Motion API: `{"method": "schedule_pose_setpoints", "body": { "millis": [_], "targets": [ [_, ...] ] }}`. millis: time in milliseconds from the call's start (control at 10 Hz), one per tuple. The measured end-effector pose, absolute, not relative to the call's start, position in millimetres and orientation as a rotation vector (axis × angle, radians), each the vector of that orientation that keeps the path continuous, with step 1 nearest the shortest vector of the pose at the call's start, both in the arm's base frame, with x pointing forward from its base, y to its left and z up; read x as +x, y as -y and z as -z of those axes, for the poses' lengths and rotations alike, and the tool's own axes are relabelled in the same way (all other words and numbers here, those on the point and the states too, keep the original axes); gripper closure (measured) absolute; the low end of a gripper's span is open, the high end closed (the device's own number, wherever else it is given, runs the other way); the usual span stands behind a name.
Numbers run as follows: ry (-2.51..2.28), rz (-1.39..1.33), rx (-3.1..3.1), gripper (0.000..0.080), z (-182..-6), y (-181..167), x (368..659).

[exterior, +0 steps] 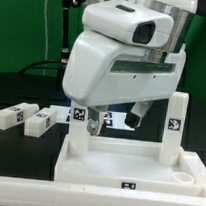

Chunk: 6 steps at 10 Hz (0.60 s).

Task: Assemble desk

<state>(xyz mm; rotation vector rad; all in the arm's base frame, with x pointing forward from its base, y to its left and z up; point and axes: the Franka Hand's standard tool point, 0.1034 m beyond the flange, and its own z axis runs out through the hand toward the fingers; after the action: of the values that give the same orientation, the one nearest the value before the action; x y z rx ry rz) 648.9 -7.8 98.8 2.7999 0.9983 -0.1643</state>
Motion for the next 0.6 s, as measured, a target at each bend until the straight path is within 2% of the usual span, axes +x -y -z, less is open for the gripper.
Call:
{"method": "schedule_pose_setpoints", "body": {
  "millis": [300,600],
  "targets": [
    [-0.628,0.134,2.952,0.015,-100.1,22,647],
    [-0.372,0.117,3.063,0.015,-98.6,79,641]
  ]
}}
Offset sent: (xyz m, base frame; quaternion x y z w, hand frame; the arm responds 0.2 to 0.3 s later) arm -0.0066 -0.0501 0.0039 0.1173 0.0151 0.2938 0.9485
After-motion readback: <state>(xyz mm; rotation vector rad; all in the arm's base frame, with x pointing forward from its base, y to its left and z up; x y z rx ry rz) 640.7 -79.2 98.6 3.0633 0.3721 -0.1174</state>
